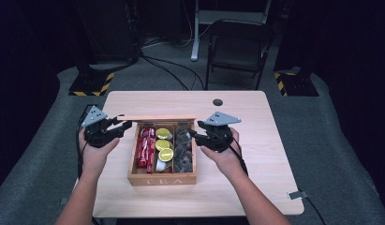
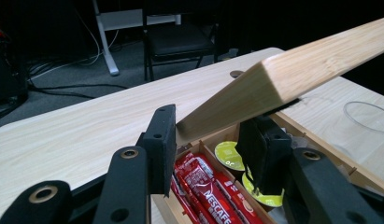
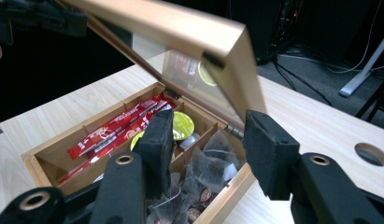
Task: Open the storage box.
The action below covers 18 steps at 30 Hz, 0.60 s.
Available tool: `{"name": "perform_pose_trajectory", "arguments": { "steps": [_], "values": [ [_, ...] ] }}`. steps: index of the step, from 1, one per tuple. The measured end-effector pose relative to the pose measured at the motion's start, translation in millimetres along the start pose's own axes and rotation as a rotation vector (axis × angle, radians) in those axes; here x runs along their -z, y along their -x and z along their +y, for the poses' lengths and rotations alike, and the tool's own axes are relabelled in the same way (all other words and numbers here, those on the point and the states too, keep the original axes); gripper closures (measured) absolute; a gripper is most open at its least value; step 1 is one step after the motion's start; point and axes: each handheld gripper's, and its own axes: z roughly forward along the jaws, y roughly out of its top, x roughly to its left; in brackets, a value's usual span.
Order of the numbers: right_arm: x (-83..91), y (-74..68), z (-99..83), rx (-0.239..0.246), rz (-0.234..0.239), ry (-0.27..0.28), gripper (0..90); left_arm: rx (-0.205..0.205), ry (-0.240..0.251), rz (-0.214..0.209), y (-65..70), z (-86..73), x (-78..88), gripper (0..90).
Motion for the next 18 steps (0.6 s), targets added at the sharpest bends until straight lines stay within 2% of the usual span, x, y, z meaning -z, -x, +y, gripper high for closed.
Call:
{"name": "perform_pose_trajectory", "arguments": {
  "steps": [6, 11, 18],
  "values": [
    [-9.2, -6.9, -14.7, -0.015, 0.005, -0.032, 49.8, 0.006, 0.008, 0.000, -1.4, 1.7, -1.7, 57.4],
    [-19.5, -12.7, -31.0, -0.002, 0.009, -0.066, 49.6, 0.004, 0.005, -0.007, -2.8, 2.2, -1.7, 57.4],
    [-40.8, -17.8, -50.9, -0.011, 0.020, -0.102, 49.7, 0.007, 0.011, -0.006, -2.9, 2.1, -2.3, 57.4]
  ]
}}
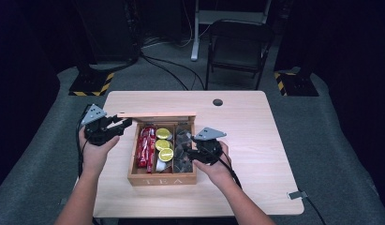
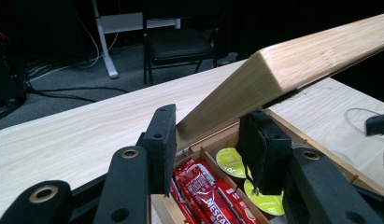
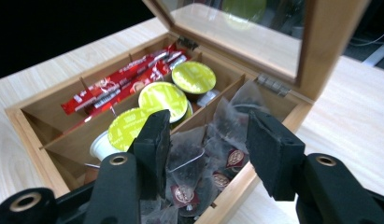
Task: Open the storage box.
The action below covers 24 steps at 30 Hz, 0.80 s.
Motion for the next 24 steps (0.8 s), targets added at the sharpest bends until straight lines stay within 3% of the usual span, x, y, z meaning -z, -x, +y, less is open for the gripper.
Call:
{"name": "perform_pose_trajectory", "arguments": {
  "steps": [16, 19, 24],
  "values": [
    [-38.1, -2.2, -17.7, -0.016, 0.039, -0.075, 51.4, 0.001, 0.000, -0.003, -1.1, 0.1, -0.5, 57.4],
    [-45.6, -2.5, -19.5, 0.000, 0.052, -0.088, 52.9, 0.000, -0.002, -0.006, -1.5, 0.0, -0.4, 57.4],
    [-50.5, -4.0, -21.7, -0.002, 0.062, -0.109, 53.7, 0.003, 0.000, -0.007, -1.3, -0.1, -0.5, 57.3]
  ]
}}
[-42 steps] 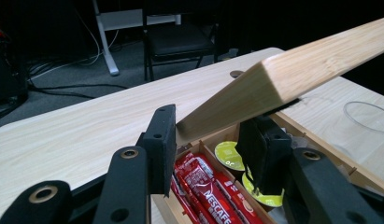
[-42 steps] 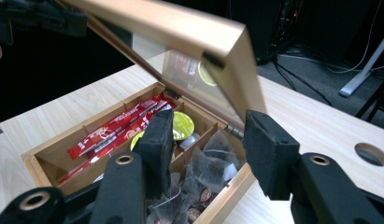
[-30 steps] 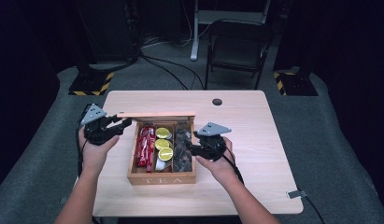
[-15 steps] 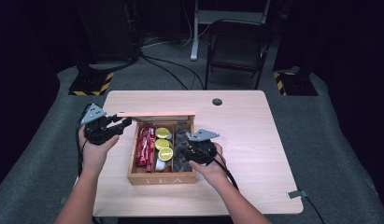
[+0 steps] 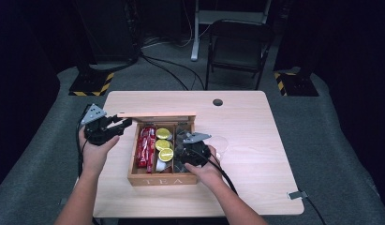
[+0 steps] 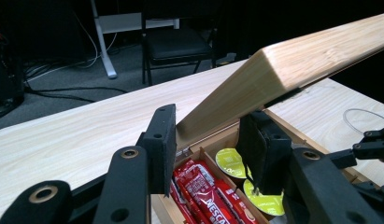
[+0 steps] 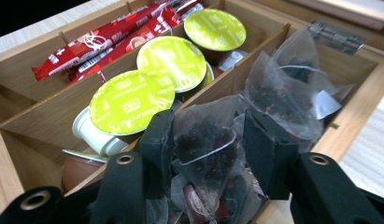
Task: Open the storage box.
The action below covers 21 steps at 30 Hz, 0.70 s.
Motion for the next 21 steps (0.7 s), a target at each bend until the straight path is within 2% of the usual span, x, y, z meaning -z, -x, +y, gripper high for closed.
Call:
{"name": "perform_pose_trajectory", "arguments": {
  "steps": [7, 21],
  "values": [
    [-3.1, -1.3, -1.4, 0.007, -0.001, -0.024, 59.3, 0.002, 0.005, 0.005, 0.5, -0.3, -0.3, 57.3],
    [-2.6, -0.9, -4.1, 0.013, -0.014, -0.017, 71.6, 0.000, -0.001, 0.003, -0.2, -1.1, -0.6, 57.3]
  ]
}}
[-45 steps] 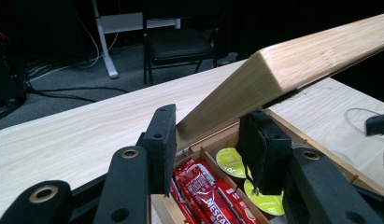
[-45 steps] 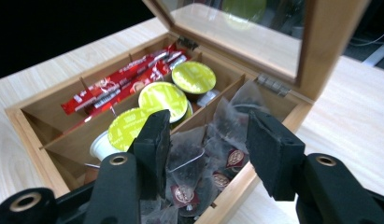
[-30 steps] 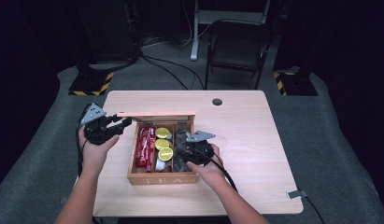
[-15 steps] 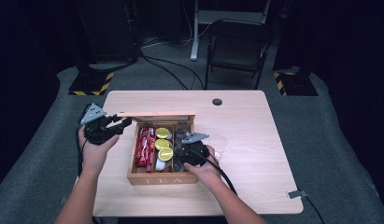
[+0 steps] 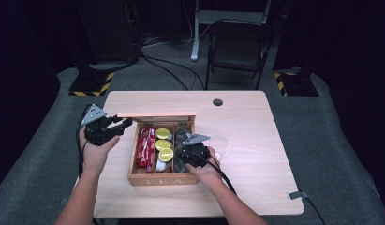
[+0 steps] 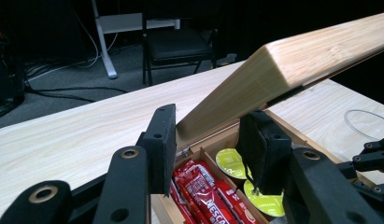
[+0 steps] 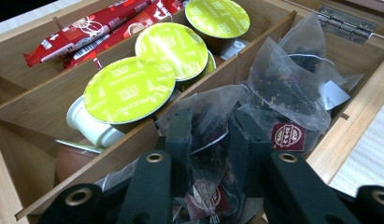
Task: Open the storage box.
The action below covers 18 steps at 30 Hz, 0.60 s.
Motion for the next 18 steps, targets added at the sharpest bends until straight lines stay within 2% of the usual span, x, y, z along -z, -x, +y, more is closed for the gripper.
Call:
{"name": "perform_pose_trajectory", "arguments": {
  "steps": [7, 18],
  "values": [
    [2.2, -1.0, 0.9, -0.004, 0.000, 0.016, 79.5, 0.003, 0.002, 0.002, 0.5, -0.5, -0.4, 57.3],
    [9.7, 0.6, 4.2, -0.012, 0.010, 0.060, 86.8, -0.002, -0.002, 0.001, 0.2, -1.3, -0.6, 57.3]
  ]
}}
